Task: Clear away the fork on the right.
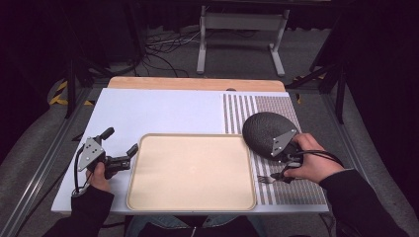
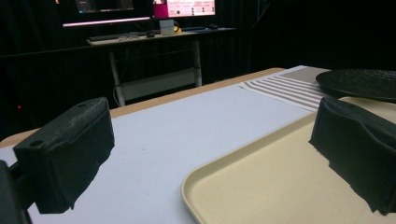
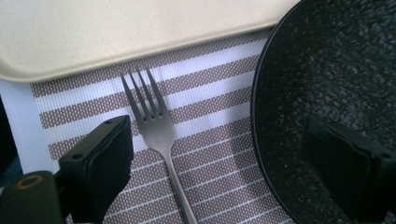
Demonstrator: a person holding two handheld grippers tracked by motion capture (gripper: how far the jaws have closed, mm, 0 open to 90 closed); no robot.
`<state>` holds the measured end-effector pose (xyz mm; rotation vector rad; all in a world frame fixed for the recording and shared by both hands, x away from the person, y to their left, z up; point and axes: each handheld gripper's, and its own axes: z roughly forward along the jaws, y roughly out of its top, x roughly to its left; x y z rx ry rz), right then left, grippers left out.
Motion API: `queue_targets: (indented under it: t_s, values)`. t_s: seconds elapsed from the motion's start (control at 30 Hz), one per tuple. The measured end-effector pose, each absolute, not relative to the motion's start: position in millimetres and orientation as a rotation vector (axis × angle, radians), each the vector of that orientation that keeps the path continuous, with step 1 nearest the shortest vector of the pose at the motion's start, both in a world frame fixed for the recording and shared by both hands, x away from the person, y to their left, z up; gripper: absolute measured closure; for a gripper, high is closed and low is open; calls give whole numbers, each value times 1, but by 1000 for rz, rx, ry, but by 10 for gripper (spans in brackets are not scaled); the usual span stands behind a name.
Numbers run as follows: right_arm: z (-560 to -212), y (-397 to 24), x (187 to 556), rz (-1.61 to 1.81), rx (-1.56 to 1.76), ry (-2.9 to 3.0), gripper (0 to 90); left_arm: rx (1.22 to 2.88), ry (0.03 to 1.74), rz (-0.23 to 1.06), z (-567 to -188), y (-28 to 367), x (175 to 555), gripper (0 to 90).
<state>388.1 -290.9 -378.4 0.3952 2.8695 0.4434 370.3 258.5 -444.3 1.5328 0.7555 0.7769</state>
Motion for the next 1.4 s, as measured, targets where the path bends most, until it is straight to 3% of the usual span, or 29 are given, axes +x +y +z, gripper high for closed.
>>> queue_targets:
  t_s: [0.73,1.13,1.17,1.2,1.4]
  values:
    - [-391,-284,391,206,309,2992,146,1533,758,780,-444,258,370,2]
    - [-400,-285,392,110,258,3084,320,1534,761,787,-444,258,370,1]
    - [-401,-285,391,67,255,3100,405,1533,761,788,-444,258,370,2]
    - [-401,-285,391,41,239,3102,430,1533,762,787,-444,258,371,1]
    - [-404,-285,392,-55,194,3107,518,1535,761,789,-445,258,371,2]
